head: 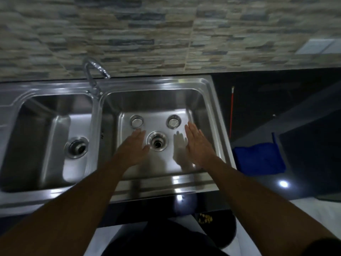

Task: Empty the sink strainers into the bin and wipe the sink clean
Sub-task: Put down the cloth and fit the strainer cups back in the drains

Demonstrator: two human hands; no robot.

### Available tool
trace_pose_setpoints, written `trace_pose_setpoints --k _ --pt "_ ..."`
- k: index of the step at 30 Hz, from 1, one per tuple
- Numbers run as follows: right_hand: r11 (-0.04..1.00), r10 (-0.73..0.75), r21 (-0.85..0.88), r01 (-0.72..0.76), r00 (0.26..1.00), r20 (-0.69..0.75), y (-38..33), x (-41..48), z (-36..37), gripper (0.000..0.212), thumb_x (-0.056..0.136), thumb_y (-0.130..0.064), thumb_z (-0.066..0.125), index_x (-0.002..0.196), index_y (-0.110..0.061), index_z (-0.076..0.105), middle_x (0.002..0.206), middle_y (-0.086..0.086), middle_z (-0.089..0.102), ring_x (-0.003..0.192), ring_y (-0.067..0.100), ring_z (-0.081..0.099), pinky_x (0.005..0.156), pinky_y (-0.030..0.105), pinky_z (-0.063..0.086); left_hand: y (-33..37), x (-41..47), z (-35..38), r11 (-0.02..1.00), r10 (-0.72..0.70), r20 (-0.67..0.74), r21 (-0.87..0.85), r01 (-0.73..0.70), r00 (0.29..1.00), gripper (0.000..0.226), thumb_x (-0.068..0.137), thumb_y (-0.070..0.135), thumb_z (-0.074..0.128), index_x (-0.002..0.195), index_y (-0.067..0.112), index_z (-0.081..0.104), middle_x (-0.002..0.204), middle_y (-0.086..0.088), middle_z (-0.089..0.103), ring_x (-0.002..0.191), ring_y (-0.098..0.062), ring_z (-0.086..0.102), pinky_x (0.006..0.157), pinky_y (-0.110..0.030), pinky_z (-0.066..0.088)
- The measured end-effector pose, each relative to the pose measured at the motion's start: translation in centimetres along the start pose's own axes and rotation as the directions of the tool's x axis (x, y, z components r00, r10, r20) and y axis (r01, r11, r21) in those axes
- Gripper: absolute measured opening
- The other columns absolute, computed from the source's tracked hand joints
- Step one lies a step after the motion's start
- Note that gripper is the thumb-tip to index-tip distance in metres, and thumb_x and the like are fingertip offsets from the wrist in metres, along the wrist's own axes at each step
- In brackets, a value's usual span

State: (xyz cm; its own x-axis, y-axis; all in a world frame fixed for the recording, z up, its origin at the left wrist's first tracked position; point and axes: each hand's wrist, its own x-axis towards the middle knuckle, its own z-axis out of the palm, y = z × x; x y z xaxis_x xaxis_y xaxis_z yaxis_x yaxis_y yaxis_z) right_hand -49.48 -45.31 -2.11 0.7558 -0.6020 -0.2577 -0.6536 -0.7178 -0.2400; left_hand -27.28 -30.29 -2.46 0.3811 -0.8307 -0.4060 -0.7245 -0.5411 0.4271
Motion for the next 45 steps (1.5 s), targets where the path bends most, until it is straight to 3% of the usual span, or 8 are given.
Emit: trace_pose_setpoints --k 8,11,16,20,27,32,37,45 --pt "0.982 0.050 0.172 -0.078 0.985 0.164 -5.5 6.5 2.2 0.084 0.090 -0.019 0.060 0.159 -0.009 0.012 0.168 0.010 0.005 0.152 0.033 0.019 0.122 0.047 0.025 -9.8 1.0 -3.0 1.000 0.010 -0.067 -0.026 -0.012 0.998 0.061 0.099 0.022 0.057 0.154 0.009 0.035 0.166 -0.011 0.024 0.156 -0.027 0.013 0.128 -0.042 0.011" --pt "0.976 0.057 0.196 -0.097 0.978 0.202 -5.7 8.7 3.0 0.097 0.081 -0.019 0.071 0.158 -0.010 0.012 0.167 0.011 0.007 0.152 0.034 0.018 0.119 0.050 0.032 -12.2 1.3 -3.4 0.986 0.095 -0.111 0.146 -0.078 0.989 0.057 0.101 0.024 0.052 0.153 0.007 0.037 0.165 -0.015 0.024 0.156 -0.032 0.013 0.128 -0.047 0.009" --pt "0.984 0.106 0.115 -0.133 0.971 0.214 -4.6 12.3 4.8 0.092 0.088 -0.018 0.065 0.159 -0.006 0.007 0.168 0.014 0.003 0.156 0.031 0.003 0.125 0.043 0.018 -13.1 0.7 -2.9 0.992 0.095 -0.248 0.108 -0.070 0.964 0.055 0.102 0.027 0.035 0.149 0.000 0.042 0.162 -0.019 0.030 0.153 -0.036 0.022 0.127 -0.051 0.013" --pt "0.988 0.139 0.038 -0.147 0.977 0.164 -3.2 14.8 6.0 0.084 0.092 -0.016 0.056 0.159 -0.003 0.007 0.168 0.015 0.002 0.156 0.030 -0.002 0.127 0.039 0.005 -13.0 0.8 -2.2 0.998 0.056 -0.369 0.023 -0.051 0.928 0.054 0.105 0.026 0.029 0.153 0.002 0.035 0.163 -0.015 0.028 0.154 -0.025 0.022 0.128 -0.046 0.014" --pt "0.977 0.198 -0.109 -0.182 0.968 0.157 -2.0 18.5 7.9 0.084 0.100 -0.034 0.047 0.158 0.000 -0.003 0.167 0.020 -0.008 0.155 0.036 -0.010 0.127 0.044 0.000 -14.0 1.8 -1.3 0.995 0.077 -0.404 0.083 -0.048 0.911 0.055 0.105 0.026 0.027 0.155 0.003 0.032 0.165 -0.013 0.026 0.155 -0.023 0.020 0.128 -0.046 0.015" --pt "0.961 0.272 -0.091 -0.260 0.948 0.163 -1.5 19.4 9.4 0.087 0.097 -0.040 0.054 0.159 -0.004 0.004 0.168 0.016 0.001 0.156 0.033 0.003 0.125 0.043 0.012 -14.8 2.2 -0.7 0.996 0.072 -0.410 0.079 -0.043 0.909 0.055 0.106 0.029 0.026 0.156 0.008 0.032 0.165 -0.009 0.028 0.155 -0.020 0.020 0.128 -0.043 0.013" --pt "0.965 0.261 -0.026 -0.260 0.963 0.059 -1.1 19.5 9.6 0.079 0.091 -0.038 0.064 0.153 -0.004 0.027 0.147 0.019 0.039 0.133 0.036 0.039 0.112 0.043 0.035 -14.8 2.2 -0.7 0.994 0.099 -0.461 0.088 -0.066 0.882 0.052 0.106 0.026 0.029 0.152 0.005 0.038 0.161 -0.012 0.035 0.153 -0.023 0.026 0.128 -0.044 0.016" --pt "0.989 0.077 0.121 -0.085 0.995 0.068 -4.2 16.0 11.1 0.087 0.075 -0.042 0.076 0.148 -0.014 0.039 0.138 0.011 0.047 0.125 0.029 0.042 0.110 0.037 0.039 -14.3 1.9 -0.9 0.990 0.132 -0.489 0.099 -0.096 0.862 0.048 0.104 0.018 0.037 0.148 -0.001 0.044 0.156 -0.017 0.042 0.151 -0.030 0.032 0.124 -0.051 0.023"
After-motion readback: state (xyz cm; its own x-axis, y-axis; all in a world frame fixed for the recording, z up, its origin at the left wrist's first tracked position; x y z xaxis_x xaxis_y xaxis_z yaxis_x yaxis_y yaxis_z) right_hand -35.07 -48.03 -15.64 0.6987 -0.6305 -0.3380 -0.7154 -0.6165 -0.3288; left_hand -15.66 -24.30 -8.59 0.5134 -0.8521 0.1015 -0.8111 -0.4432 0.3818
